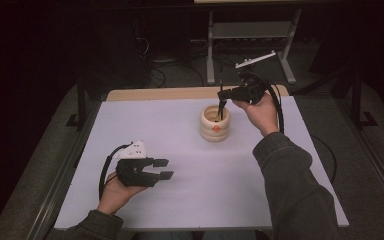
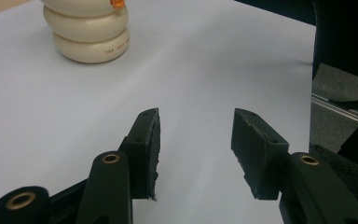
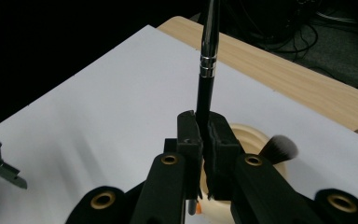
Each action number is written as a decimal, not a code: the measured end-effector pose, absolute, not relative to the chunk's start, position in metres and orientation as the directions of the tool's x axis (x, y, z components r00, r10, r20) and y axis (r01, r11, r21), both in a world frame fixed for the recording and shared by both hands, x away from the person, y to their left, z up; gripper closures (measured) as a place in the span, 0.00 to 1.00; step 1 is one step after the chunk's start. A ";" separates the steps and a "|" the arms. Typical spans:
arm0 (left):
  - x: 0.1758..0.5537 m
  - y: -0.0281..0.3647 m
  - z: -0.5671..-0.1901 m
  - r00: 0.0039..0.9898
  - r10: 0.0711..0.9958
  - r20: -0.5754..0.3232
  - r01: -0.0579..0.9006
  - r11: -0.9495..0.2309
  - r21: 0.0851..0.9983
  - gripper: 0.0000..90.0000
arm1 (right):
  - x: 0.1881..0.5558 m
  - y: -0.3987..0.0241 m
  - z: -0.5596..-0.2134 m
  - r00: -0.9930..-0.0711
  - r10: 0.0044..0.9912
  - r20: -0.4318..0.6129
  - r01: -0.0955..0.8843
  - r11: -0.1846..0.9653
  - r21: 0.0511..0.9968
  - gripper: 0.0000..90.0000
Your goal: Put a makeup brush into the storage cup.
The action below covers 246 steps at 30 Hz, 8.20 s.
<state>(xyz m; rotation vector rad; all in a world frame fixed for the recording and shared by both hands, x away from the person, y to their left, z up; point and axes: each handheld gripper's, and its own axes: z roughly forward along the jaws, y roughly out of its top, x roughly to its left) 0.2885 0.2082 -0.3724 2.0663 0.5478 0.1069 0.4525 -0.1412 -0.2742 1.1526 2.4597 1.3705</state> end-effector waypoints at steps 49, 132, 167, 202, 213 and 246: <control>0.291 0.211 -0.372 0.889 0.436 -0.144 0.348 -0.436 0.830 0.56 | 0.494 -0.115 -0.307 -0.626 0.737 0.254 0.607 0.257 0.752 0.94; 0.292 0.216 -0.377 0.852 0.507 -0.131 0.379 -0.423 0.823 0.43 | 0.439 -0.155 -0.352 -0.660 0.688 0.300 0.608 0.256 0.751 0.49; 0.293 0.225 -0.377 0.824 0.555 -0.117 0.394 -0.411 0.822 0.37 | 0.403 -0.167 -0.362 -0.670 0.698 0.251 0.585 0.288 0.759 0.28; 0.295 0.229 -0.378 0.808 0.578 -0.116 0.407 -0.405 0.819 0.32 | 0.373 -0.177 -0.370 -0.687 0.684 0.243 0.562 0.289 0.775 0.24; 0.295 0.227 -0.379 0.805 0.585 -0.100 0.406 -0.420 0.812 0.31 | 0.361 -0.182 -0.375 -0.686 0.686 0.243 0.563 0.289 0.774 0.23; 0.294 0.227 -0.382 0.802 0.588 -0.105 0.414 -0.420 0.808 0.29 | 0.337 -0.197 -0.384 -0.675 0.702 0.226 0.555 0.283 0.782 0.16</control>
